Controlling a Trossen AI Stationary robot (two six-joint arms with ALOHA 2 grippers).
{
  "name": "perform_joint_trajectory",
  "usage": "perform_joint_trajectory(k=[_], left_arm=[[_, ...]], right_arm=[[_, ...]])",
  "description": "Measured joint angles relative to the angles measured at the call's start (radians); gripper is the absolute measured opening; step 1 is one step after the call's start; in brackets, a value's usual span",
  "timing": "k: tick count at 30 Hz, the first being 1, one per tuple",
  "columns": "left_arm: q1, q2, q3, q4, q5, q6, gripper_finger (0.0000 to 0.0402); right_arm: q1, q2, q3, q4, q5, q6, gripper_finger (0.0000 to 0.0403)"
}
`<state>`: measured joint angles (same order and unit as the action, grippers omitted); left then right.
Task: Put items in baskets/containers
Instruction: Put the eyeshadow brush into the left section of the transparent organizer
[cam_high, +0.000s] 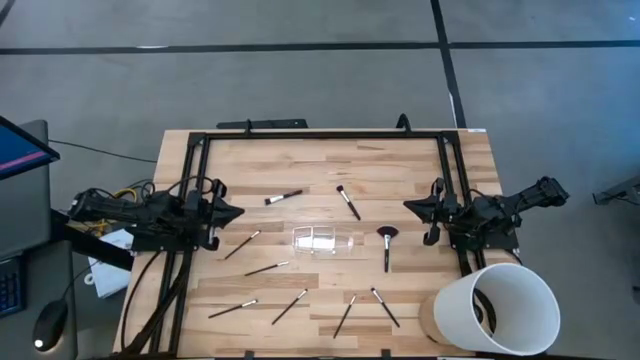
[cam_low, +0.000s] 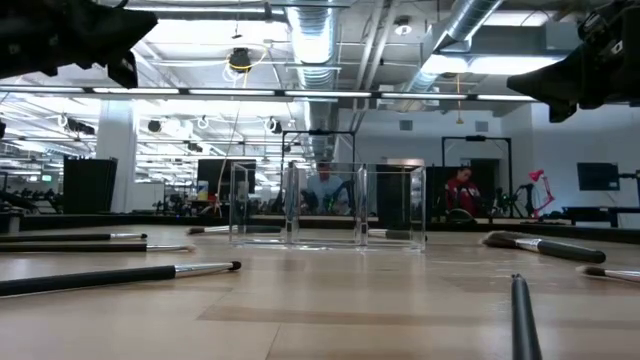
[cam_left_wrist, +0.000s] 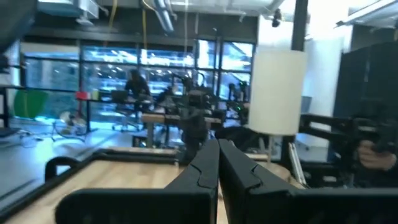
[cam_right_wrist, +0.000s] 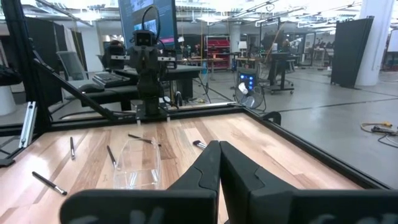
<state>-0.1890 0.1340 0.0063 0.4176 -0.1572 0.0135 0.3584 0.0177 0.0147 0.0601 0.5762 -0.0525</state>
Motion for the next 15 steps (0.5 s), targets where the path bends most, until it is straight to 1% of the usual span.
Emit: perform_joint_trajectory(k=[4, 7, 11, 15], left_arm=[[0.000, 0.088, 0.000, 0.122, -0.007, -0.002, 0.0004], [0.000, 0.191, 0.007, 0.146, -0.028, -0.002, 0.0004], [0.000, 0.390, 0.056, 0.145, -0.095, -0.042, 0.0016], [-0.010, 0.614, 0.161, 0.134, -0.119, -0.053, 0.0043]], right_arm=[[0.000, 0.000, 0.000, 0.001, 0.000, 0.000, 0.0000], [0.001, 0.000, 0.000, 0.002, 0.000, 0.000, 0.0000], [0.001, 0.000, 0.000, 0.004, -0.001, 0.002, 0.0000], [0.001, 0.000, 0.000, 0.004, -0.001, 0.036, 0.0000]])
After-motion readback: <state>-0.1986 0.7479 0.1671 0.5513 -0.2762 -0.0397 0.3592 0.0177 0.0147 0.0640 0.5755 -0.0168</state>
